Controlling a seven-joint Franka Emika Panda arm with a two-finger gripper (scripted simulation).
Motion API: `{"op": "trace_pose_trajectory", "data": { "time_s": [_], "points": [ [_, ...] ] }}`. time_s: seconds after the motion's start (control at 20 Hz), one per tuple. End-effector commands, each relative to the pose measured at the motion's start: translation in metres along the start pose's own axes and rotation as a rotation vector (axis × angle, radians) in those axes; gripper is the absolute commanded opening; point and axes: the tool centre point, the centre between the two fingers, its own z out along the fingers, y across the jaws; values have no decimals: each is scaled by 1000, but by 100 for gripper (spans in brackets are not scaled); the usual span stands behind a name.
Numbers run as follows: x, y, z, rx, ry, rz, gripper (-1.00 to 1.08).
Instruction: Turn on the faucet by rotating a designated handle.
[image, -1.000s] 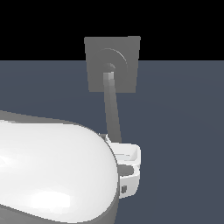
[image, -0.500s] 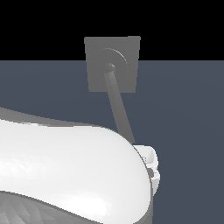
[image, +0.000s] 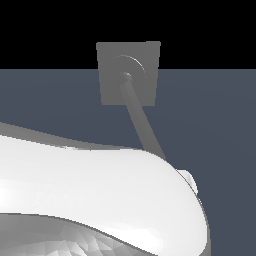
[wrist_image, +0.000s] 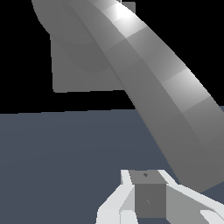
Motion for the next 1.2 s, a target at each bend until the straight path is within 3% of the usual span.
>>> {"op": "trace_pose_trajectory", "data": {
  "time_s": [0.0, 1.15],
  "points": [
    [2, 5, 0, -4, -2, 2, -100],
    [66, 70, 2, -8, 19, -4, -100]
  ]
}}
